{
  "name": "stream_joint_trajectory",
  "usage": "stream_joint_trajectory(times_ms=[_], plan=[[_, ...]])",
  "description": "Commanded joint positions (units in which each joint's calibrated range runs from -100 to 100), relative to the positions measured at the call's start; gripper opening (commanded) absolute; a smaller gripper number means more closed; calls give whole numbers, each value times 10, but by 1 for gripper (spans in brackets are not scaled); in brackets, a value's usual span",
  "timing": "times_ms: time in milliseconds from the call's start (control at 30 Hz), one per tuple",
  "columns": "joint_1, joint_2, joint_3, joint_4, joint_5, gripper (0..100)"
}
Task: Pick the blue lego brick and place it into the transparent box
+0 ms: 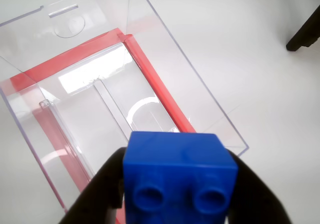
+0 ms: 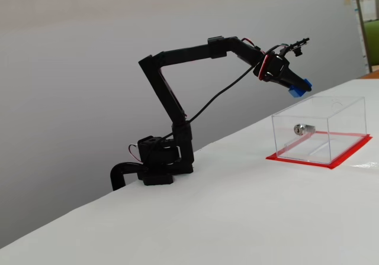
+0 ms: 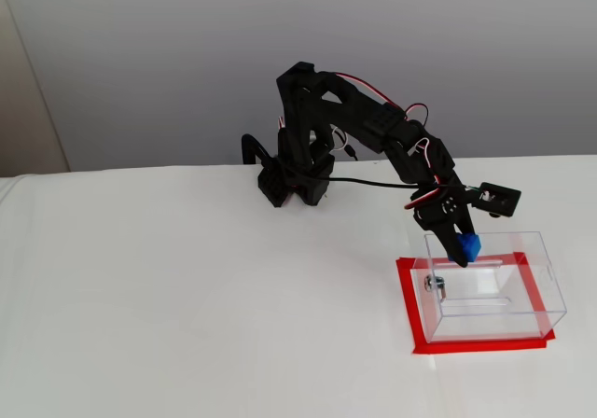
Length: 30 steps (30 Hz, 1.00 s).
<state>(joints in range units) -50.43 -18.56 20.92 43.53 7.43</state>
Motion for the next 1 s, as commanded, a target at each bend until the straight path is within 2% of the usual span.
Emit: stream_joint_trajectory(times_ms=[0,567,767,967], plan=[[-5,10,-55,-8,-1,15],[-16,49,-100,-8,-2,17],[-15,49,-98,-7,2,37],[-15,46,-98,-7,2,39]])
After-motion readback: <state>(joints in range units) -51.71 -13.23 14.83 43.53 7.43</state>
